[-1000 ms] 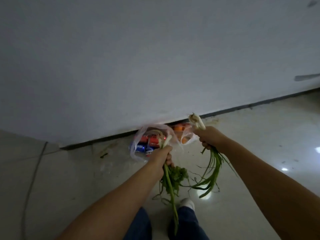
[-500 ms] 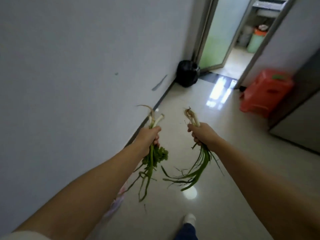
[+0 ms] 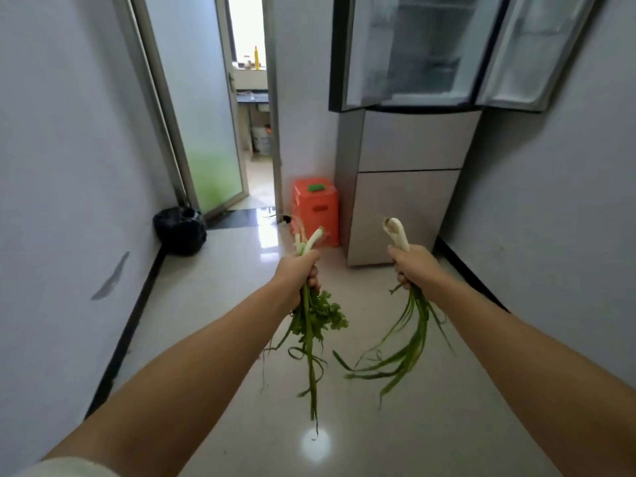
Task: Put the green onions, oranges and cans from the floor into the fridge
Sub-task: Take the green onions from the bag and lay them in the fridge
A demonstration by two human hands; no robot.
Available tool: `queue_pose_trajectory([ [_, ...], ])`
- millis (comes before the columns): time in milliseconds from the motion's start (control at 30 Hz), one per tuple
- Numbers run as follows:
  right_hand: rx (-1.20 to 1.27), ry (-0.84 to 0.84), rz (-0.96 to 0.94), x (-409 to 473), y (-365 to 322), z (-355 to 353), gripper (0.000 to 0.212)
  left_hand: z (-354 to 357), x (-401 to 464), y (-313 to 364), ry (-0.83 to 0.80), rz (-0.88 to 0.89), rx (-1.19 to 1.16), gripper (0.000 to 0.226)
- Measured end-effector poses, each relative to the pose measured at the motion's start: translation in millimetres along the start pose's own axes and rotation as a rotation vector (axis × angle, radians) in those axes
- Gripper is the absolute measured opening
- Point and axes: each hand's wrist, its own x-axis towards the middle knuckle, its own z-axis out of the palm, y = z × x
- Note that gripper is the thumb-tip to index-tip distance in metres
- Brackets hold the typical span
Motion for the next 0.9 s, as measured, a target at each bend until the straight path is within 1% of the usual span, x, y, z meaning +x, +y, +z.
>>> queue_pose_trajectory([
  [200,0.035,0.108,-0.013,57,6,-135,0.028,152,35,20,-0.085,0.045,0.007,0.011],
  [367,0.039,0.149,0.006,99,15,-206,0.025,243,67,34,-0.159,0.059,0.034,0.010],
  [533,0.038,0.153,0.009,158,23,-246,0.026,300,125,40,-0.172,0.060,0.060,0.011],
  [667,0.033,0.153,0.024,227,24,-270,0.024,336,199,48,-0.152,0.062,0.069,0.010],
  [800,0.046,0.180,0.013,316,11,-296,0.021,376,292,77,-0.158,0.087,0.045,0.017],
  [900,0.061,0.212,0.011,388,-10,-318,0.021,406,360,111,-0.169,0.076,0.052,0.020],
])
